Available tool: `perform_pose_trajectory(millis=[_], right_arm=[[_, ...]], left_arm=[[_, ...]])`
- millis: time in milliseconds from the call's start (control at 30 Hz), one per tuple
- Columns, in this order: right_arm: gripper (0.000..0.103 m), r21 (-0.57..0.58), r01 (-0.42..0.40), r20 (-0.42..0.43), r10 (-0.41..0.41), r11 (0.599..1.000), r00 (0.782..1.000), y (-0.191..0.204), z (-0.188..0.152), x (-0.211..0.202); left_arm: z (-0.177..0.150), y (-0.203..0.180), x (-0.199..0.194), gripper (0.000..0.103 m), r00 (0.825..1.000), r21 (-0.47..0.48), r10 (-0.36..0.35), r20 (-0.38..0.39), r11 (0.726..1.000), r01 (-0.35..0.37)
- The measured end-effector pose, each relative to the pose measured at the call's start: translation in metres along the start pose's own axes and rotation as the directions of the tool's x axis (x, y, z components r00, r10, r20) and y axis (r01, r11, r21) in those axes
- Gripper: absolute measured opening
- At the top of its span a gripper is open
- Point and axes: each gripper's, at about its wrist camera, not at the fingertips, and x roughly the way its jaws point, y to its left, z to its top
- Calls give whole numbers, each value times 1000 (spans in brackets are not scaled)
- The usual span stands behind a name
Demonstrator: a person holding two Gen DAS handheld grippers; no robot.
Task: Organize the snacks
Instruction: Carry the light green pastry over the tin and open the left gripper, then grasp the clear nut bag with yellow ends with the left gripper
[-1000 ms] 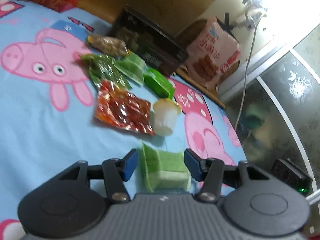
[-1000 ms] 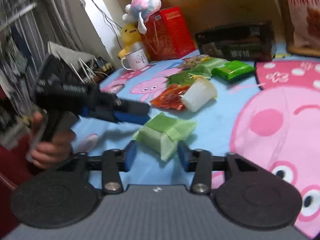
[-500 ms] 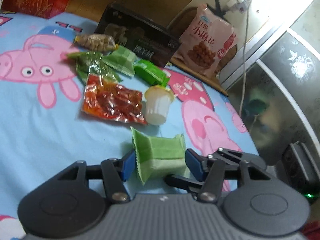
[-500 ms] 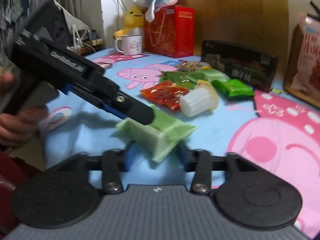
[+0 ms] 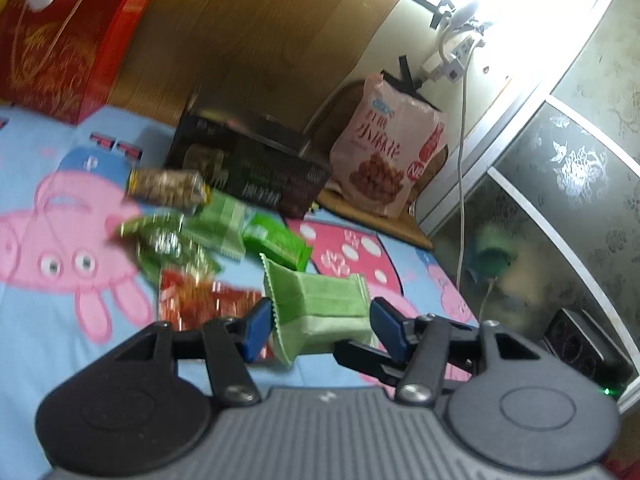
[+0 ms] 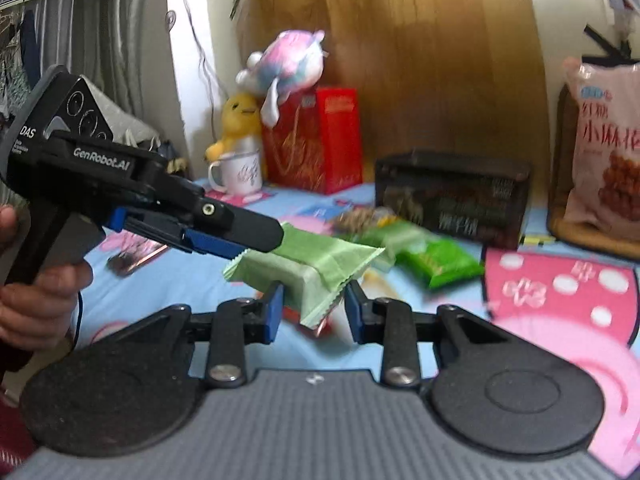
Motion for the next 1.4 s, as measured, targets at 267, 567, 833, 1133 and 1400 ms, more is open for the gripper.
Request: perform_pose_trajectory(millis=[267,567,833,1133,1400], right_arm=[[36,4,64,82,-64,998,995,-30,33,18],[36,15,109,123,-111,994,986,-90,85,75],[55,59,195,73,-199,979,977,-129,97,127],[64,127,61,15,-64,990,998,-122,64,99],[74,174,-66,-221,104,983,970,-115,69,155]], left_arm=[[55,-9,29,53,998,94,6,60,996,-12],[134,12,95,53,995,121,57,86,990,-67],[157,44,135,56,984,68,140,106,987,-148],[112,83,70,59,978,-110,151,144,985,-136],[60,112,45,59,971,-230,215,106,955,-187]])
